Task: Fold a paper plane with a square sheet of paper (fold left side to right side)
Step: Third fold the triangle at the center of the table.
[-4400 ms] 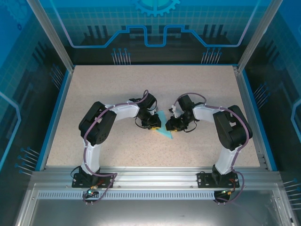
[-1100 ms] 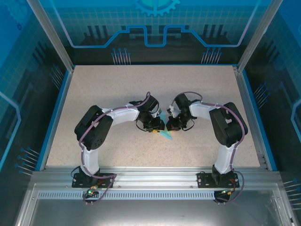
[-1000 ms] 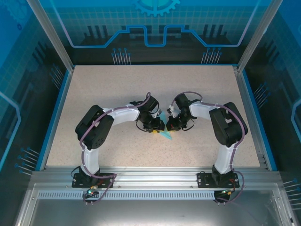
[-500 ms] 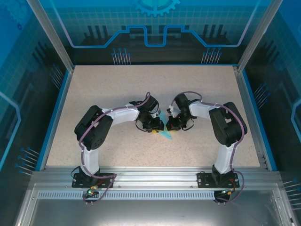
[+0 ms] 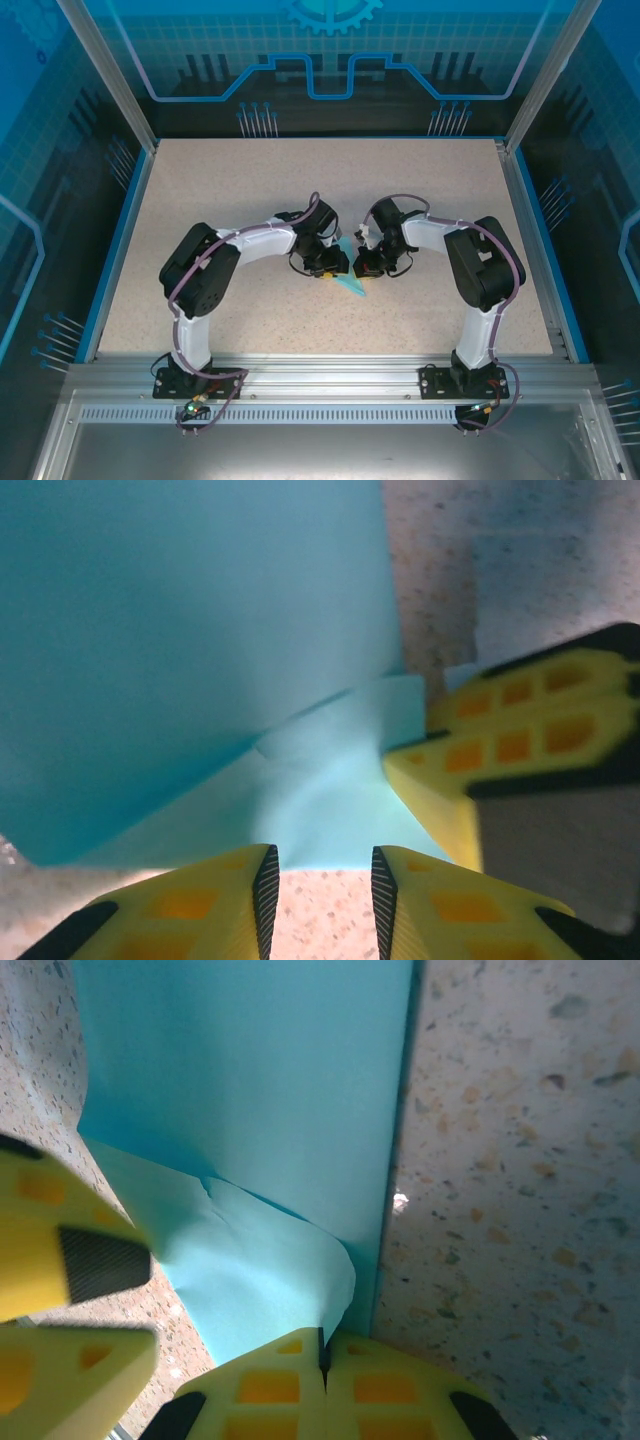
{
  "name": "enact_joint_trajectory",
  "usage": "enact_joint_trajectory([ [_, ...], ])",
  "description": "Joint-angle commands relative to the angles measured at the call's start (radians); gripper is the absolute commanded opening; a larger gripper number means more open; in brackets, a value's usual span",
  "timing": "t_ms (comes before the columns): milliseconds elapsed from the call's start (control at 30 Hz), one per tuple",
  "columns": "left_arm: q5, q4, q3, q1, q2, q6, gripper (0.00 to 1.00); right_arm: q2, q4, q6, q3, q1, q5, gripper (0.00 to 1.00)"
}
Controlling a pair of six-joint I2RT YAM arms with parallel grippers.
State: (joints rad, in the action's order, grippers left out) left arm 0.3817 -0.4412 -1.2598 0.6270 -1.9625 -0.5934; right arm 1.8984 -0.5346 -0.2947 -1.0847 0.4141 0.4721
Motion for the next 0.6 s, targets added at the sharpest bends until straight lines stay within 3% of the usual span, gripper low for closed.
enact_joint_trajectory([
  [0,-0.027,-0.020,-0.030,-0.009,-0.036,0.022,0.34,0.048,-0.034,0.014,0.012,0.018,-0.064,0.00],
  [300,-0.061,0.009,0.064,0.000,-0.069,0.003,0.34,0.015,-0.021,0.014,0.012,0.018,-0.045,0.00],
  [567,-0.076,0.007,0.084,0.005,-0.084,0.003,0.34,-0.138,-0.068,0.022,0.007,-0.027,-0.045,0.24],
])
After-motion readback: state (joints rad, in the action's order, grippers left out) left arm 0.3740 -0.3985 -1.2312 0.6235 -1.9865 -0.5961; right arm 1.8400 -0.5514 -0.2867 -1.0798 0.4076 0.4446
